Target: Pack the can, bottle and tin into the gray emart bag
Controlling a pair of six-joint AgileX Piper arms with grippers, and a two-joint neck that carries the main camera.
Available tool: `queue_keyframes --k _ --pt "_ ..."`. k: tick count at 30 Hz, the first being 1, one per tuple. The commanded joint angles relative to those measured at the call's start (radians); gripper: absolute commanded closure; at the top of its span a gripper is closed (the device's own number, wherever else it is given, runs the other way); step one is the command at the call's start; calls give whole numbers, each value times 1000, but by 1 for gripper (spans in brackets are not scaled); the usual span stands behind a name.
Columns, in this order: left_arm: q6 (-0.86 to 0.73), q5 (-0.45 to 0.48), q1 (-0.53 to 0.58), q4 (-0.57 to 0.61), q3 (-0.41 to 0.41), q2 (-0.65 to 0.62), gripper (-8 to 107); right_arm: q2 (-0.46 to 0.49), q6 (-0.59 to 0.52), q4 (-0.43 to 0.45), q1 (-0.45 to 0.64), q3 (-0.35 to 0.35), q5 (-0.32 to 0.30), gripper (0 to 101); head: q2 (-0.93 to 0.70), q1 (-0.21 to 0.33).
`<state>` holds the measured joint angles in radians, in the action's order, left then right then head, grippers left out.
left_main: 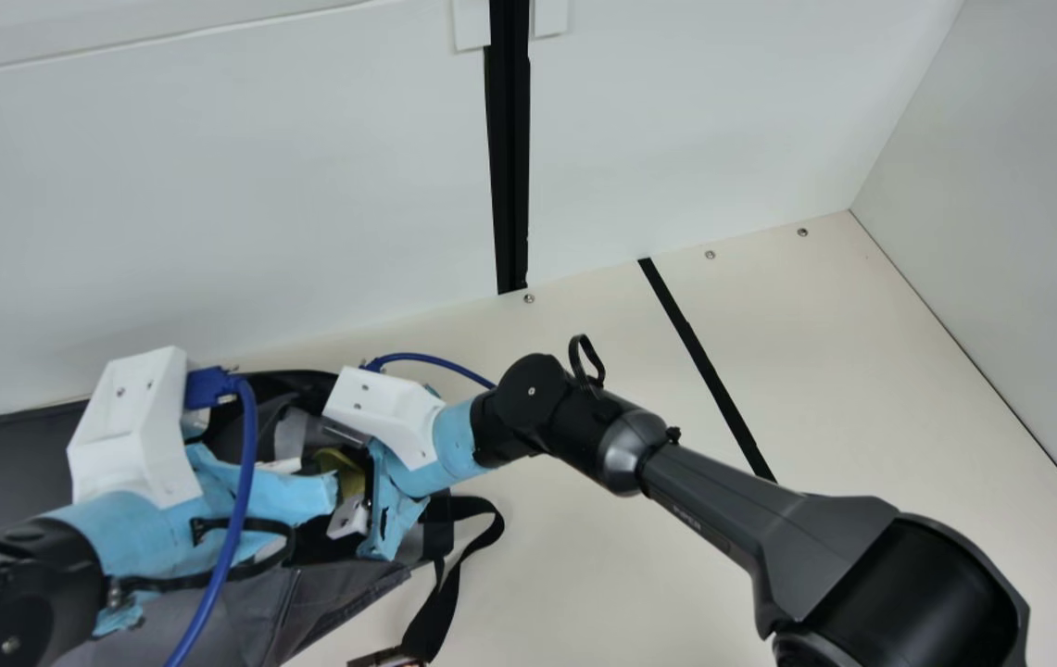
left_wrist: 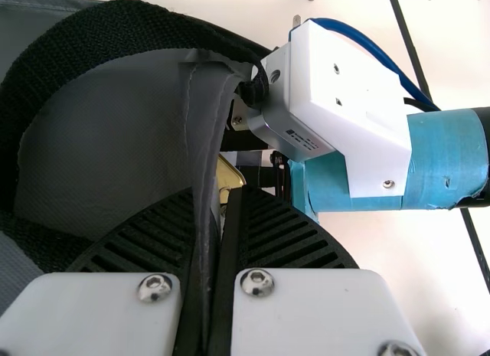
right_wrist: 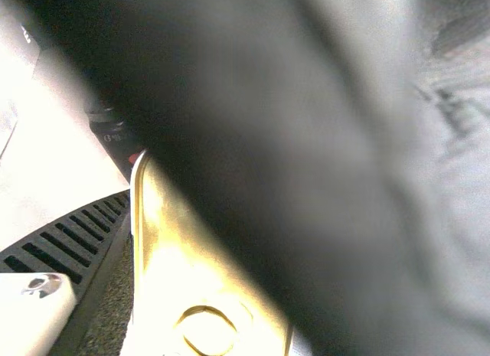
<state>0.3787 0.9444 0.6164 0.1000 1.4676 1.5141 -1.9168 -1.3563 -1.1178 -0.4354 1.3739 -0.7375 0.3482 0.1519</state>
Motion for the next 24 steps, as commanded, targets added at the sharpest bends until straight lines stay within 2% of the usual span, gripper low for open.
queue_keyframes --k 1,9,24 --pt "0 0 0 0 0 0 89 4 -3 -1 1 -5 -1 38 1 23" --pt "0 0 0 0 0 0 89 22 -15 -11 4 -29 1 11 1 23" --pt "0 0 0 0 0 0 89 95 -38 -3 45 -108 2 10 1 23"
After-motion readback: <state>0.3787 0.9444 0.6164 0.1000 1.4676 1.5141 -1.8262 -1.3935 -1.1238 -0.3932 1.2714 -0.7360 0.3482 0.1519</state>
